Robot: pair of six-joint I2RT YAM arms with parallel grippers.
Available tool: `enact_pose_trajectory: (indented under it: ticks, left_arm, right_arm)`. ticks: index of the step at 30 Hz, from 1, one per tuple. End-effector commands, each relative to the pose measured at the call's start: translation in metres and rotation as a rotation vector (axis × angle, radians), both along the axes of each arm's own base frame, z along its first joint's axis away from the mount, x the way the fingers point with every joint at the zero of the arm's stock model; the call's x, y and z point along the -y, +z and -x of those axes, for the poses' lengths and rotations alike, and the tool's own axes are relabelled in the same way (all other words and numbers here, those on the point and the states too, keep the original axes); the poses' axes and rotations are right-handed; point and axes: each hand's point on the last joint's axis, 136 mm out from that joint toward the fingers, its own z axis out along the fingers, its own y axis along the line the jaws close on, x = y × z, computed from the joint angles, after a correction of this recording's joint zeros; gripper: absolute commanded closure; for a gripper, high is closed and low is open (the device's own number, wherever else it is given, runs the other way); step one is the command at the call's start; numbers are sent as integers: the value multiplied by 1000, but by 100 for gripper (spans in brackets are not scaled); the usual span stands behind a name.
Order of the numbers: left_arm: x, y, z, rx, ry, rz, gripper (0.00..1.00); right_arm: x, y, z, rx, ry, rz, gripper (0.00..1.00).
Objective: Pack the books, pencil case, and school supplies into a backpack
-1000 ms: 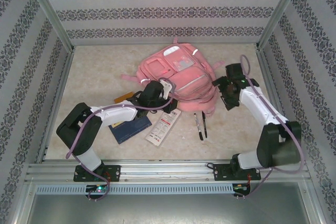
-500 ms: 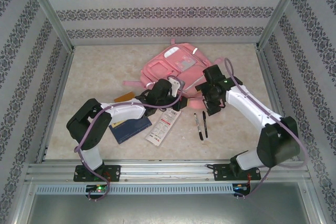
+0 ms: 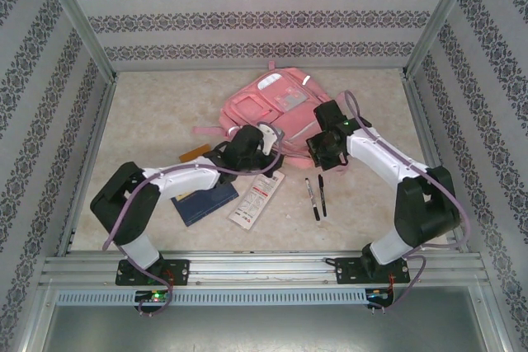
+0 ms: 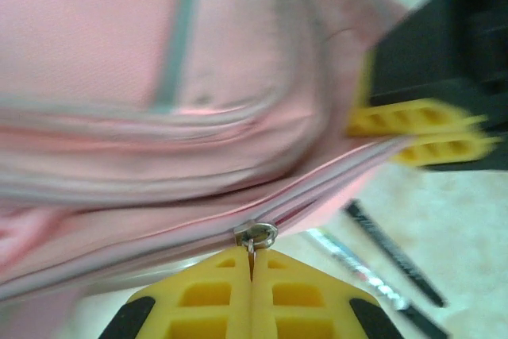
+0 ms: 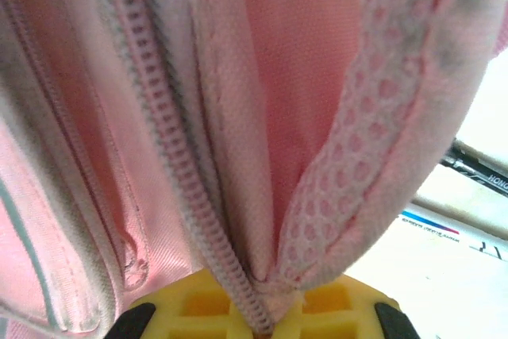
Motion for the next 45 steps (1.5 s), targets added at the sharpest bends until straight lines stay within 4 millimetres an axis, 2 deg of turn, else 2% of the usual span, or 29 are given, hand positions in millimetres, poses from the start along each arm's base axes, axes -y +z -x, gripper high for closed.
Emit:
enact_pose_trajectory:
  ticks: [1, 4, 6, 8, 10, 13, 14, 15, 17, 19, 21, 24, 31, 34, 36, 38, 45]
  left_arm:
    - [-97, -33, -31, -39, 230, -224, 100]
    - [-150, -56, -50, -143, 385, -258, 100]
    - [-165, -61, -61, -193, 418, -237, 100]
    - [-164, -57, -69, -184, 397, -234, 100]
    - [-151, -44, -71, -163, 342, -176, 97]
    - [-134, -17, -65, -124, 278, -53, 66]
    - [-134, -8, -63, -107, 276, -38, 58]
    - [-138, -2, -61, -95, 286, -46, 55]
    - [-150, 6, -55, -86, 313, -105, 52]
    - [-152, 16, -49, -89, 295, -143, 51]
    - [-140, 22, -41, -89, 231, -147, 50]
    - [-100, 29, -27, -65, 91, -163, 44]
    - [-4, 31, -8, -42, -95, -202, 41]
    - [23, 26, -7, -28, -111, -215, 35]
    - [36, 18, -11, -26, -115, -247, 29]
    - [43, 8, -21, -12, -110, -328, 27]
    - [43, -36, -70, 31, -21, -596, 25]
  right_arm:
    - [12, 39, -17, 136, 21, 7, 100]
    - [6, 51, -21, 185, 50, -34, 100]
    - [4, 55, -21, 194, 66, -33, 100]
    - [2, 53, -20, 195, 73, -32, 90]
    - [-4, 49, -20, 189, 87, -60, 72]
    - [-21, 47, -23, 215, 162, -141, 41]
    - [-26, 50, -25, 237, 207, -148, 35]
    - [-27, 54, -25, 255, 247, -136, 32]
    - [-22, 62, -22, 290, 349, -78, 27]
    - [-14, 69, -20, 331, 461, -17, 25]
    - [-5, 74, -15, 358, 587, 52, 25]
    - [13, 79, -5, 389, 728, 181, 28]
    - [60, 89, 15, 462, 749, 358, 28]
    - [66, 79, 30, 448, 779, 384, 27]
    - [72, 69, 41, 429, 768, 396, 27]
    - [79, 59, 53, 411, 741, 413, 27]
    - [96, 36, 77, 381, 673, 446, 27]
